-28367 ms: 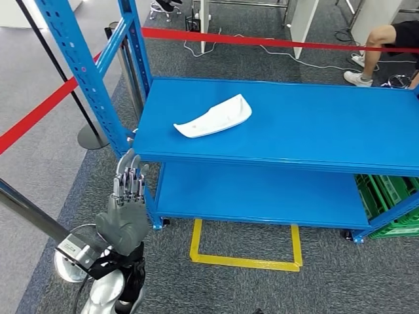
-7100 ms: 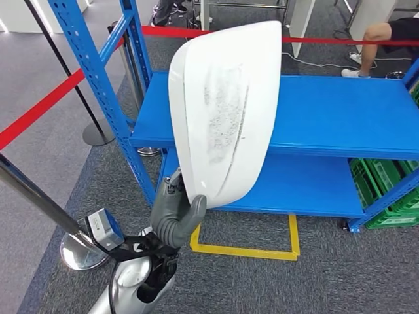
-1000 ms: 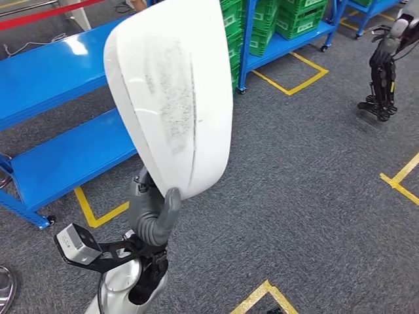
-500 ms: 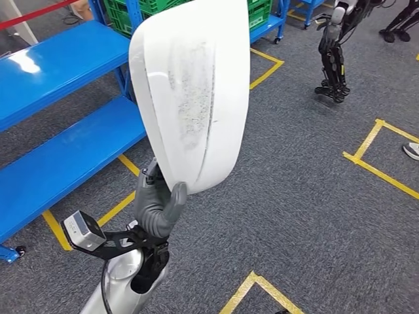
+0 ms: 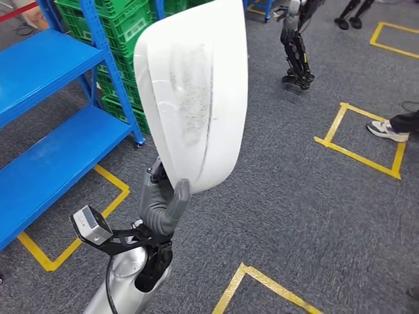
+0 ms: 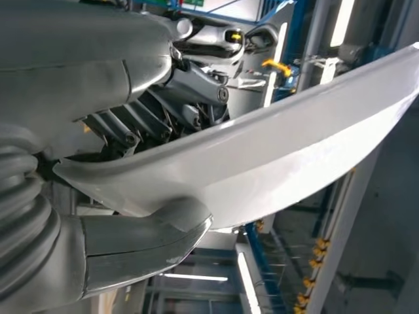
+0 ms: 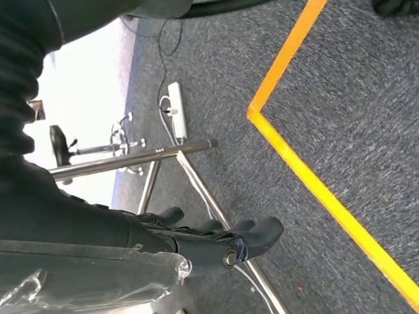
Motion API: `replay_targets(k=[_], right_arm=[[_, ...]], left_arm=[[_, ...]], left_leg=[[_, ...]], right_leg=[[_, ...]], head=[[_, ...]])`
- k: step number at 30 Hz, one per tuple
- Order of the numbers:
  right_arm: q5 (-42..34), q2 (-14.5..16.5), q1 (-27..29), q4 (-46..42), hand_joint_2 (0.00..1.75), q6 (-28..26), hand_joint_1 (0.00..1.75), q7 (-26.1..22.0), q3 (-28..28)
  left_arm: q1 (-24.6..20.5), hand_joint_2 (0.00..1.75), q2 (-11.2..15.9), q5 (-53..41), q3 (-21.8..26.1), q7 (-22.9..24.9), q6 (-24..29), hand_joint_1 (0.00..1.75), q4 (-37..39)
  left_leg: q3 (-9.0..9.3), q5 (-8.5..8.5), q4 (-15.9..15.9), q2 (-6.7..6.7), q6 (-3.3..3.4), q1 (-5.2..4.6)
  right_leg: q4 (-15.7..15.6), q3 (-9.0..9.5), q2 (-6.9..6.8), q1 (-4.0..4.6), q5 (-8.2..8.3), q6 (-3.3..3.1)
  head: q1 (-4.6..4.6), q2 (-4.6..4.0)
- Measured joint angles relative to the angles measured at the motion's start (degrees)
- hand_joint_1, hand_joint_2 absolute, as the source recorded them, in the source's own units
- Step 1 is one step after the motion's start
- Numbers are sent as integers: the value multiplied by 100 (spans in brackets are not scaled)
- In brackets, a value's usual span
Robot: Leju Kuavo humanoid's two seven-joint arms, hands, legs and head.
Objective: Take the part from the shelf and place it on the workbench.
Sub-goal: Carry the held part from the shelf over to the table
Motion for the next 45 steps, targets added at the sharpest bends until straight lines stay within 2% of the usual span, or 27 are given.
replay_targets(k=[2,4,6,8,9,10,11,13,15,16,17,18,20,22,24,25,26,28,30,33,35,38,40,41,42,44,45], right_arm=[[5,-1,5,0,175,3,0,9,-5],[8,-4,15,0,175,1,0,11,-12],[10,-10,10,0,175,-1,0,12,-18],[12,-14,5,0,175,-1,0,11,-19],[13,-15,8,0,175,-1,0,10,-19],[13,-17,12,0,175,-1,0,10,-20],[13,-19,16,0,175,-1,0,10,-21],[13,-20,13,0,175,-1,0,9,-23],[16,-21,2,0,175,1,0,4,-22],[19,-21,3,0,175,1,0,-1,-22],[22,-22,10,0,175,2,0,-5,-22],[24,-23,22,0,175,3,0,-9,-22],[28,-24,39,0,175,7,0,-10,-24],[31,-24,29,0,175,11,0,-9,-24],[31,-24,15,0,175,15,0,-9,-24],[31,-24,16,0,175,17,0,-8,-23],[30,-24,21,0,175,20,0,-4,-24],[28,-24,24,0,175,26,0,5,-25],[21,-24,7,0,175,29,0,8,-25],[7,-24,2,0,175,32,0,7,-26],[7,-24,11,0,175,32,0,12,-27],[7,-24,5,0,175,37,0,23,-27],[6,-24,5,0,175,43,0,27,-28],[5,-24,8,0,175,46,0,31,-29],[4,-24,10,0,175,49,0,36,-30],[1,-24,6,0,175,59,0,40,-30],[1,-24,1,0,175,68,0,40,-30]], left_arm=[[13,175,1,3,26,-4,5,175,-1],[23,175,2,3,43,-6,6,175,-2],[40,175,9,3,60,-7,6,175,-2],[74,175,18,3,71,-7,7,175,-2],[92,175,22,3,74,-7,8,175,-2],[104,175,24,3,77,-7,8,175,-2],[110,175,25,3,79,-7,8,175,-2],[111,175,25,3,83,-7,8,175,-2],[115,175,23,3,86,-7,8,175,-3],[120,175,21,3,90,-7,8,175,-4],[124,175,19,5,93,-7,8,175,-5],[128,175,15,9,96,-7,8,175,-5],[132,175,11,18,104,-7,8,175,-10],[148,175,13,20,124,-7,8,175,-14],[176,175,16,22,150,-7,2,175,-15],[186,175,18,34,161,-7,-12,175,-15],[194,175,18,56,170,-7,-35,175,-15],[198,175,16,112,181,-7,-95,175,-13],[196,175,15,160,188,2,-132,175,-2],[190,175,14,191,191,31,-148,175,37],[185,175,13,197,191,40,-159,175,57],[183,175,21,211,194,46,-180,175,86],[184,175,25,217,195,51,-189,175,113],[183,175,25,218,195,54,-193,175,125],[183,175,25,219,195,57,-197,175,133],[180,175,25,220,195,62,-204,175,144],[178,175,24,220,195,66,-208,175,149]], left_leg=[[14,-6,-12,71,-47,-4],[-26,-127,105,-79,-105,19],[-280,-462,663,-344,-138,32],[-658,-762,1418,-439,-133,30],[-769,-767,1607,-450,-122,28],[-779,-657,1582,-459,-107,27],[-684,-457,1348,-486,-87,27],[-350,-48,602,-736,-37,39],[-147,87,120,-997,-29,59],[-127,76,47,-1039,-26,57],[-120,78,21,-989,-22,53],[-113,94,2,-932,3,54],[-85,123,-45,-785,62,67],[-71,126,-64,-617,99,60],[-70,118,-62,-443,108,48],[-68,113,-61,-364,108,47],[-62,107,-61,-292,101,46],[-39,83,-57,-172,69,35],[-18,60,-51,-86,16,5],[-7,58,-68,15,-70,-3],[-61,-70,64,-105,-129,14],[-521,-605,1068,-408,-167,25],[-799,-727,1593,-450,-165,25],[-795,-617,1547,-460,-157,27],[-686,-421,1295,-488,-147,32],[-328,-33,527,-728,-129,62],[-193,63,230,-851,-122,79]], right_leg=[[1,-21,120,9,11,-86],[-12,-30,235,-5,26,-148],[-22,-31,353,-23,43,-193],[-22,-37,487,-21,48,-212],[-21,-36,562,-20,49,-214],[-21,-33,640,-20,51,-211],[-21,-27,721,-22,55,-205],[-14,-31,867,-27,68,-177],[-8,-79,985,-41,92,-119],[-20,-105,1043,-52,111,-77],[-45,-126,1103,-70,133,-35],[-56,-144,1112,-81,146,0],[134,-262,839,-53,31,45],[803,-585,460,-25,-319,73],[1484,-896,355,-29,-586,96],[1546,-907,343,-29,-568,101],[1364,-787,326,-29,-451,101],[547,-300,172,-16,-135,85],[-10,24,45,2,13,21],[-73,19,159,15,36,-94],[-89,5,263,-8,62,-156],[-98,-4,428,-30,83,-202],[-98,-10,567,-29,88,-208],[-98,-9,642,-31,91,-205],[-97,-6,720,-35,96,-197],[-88,-15,870,-41,109,-160],[-80,-37,934,-41,119,-131]], head=[[-6,0],[-9,0],[-26,0],[-38,0],[-38,0],[-39,0],[-39,0],[-42,0],[-41,0],[-43,0],[-45,0],[-47,0],[-19,0],[12,0],[14,0],[14,0],[15,0],[16,0],[5,0],[-7,0],[-13,0],[-46,0],[-54,0],[-54,0],[-54,0],[-59,0],[-61,0]])
